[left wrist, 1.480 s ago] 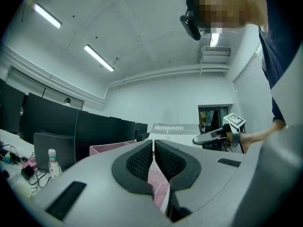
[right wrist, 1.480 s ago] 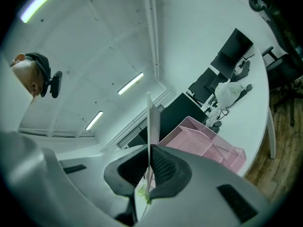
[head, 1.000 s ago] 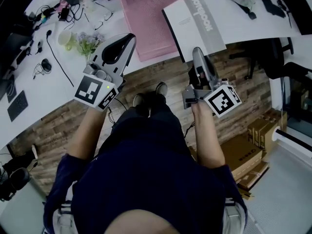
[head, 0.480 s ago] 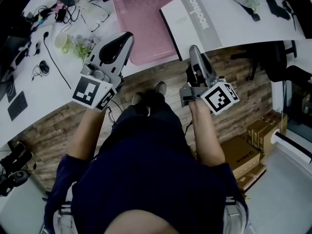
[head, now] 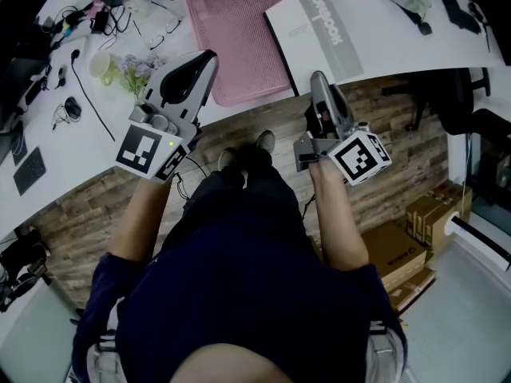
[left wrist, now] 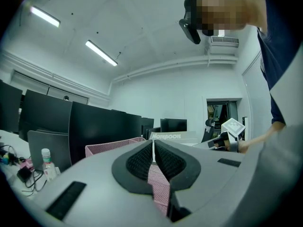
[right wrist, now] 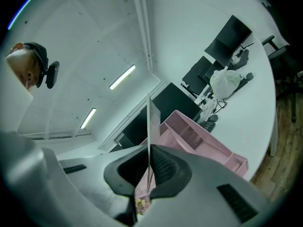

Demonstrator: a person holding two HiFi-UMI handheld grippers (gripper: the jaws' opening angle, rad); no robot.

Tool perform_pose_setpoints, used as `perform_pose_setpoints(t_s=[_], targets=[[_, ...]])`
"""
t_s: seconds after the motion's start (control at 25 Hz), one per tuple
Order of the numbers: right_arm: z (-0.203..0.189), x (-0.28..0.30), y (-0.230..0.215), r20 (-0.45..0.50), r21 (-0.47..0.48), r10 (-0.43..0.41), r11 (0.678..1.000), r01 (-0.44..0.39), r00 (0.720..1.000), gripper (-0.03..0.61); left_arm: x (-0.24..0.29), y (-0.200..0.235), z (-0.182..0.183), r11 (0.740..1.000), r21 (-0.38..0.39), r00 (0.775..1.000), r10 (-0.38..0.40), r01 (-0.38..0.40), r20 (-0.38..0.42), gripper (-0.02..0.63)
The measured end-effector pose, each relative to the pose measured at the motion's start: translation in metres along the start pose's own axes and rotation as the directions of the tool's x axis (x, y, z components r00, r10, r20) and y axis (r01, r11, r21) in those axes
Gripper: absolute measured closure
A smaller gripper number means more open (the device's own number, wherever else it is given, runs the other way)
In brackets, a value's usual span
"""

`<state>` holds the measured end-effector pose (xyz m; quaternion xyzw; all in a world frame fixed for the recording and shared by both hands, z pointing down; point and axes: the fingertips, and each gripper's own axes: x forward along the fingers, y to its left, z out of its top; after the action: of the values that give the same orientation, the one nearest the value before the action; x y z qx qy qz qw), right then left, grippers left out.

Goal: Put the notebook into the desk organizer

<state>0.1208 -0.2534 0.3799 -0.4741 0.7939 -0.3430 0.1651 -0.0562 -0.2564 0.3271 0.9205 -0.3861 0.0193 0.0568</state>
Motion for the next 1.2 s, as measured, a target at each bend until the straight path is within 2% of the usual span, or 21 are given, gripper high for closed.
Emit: perform_pose_setpoints(t_s=[1.2], targets=[[-0.008,0.003,-0.030,-0.010,0.061,-0.064,0.996,0.064,0.998,0.565,0.008,-0.001,-0.007,1.000,-0.010,1.000,0.015,-0.015,-0.026,0.575]])
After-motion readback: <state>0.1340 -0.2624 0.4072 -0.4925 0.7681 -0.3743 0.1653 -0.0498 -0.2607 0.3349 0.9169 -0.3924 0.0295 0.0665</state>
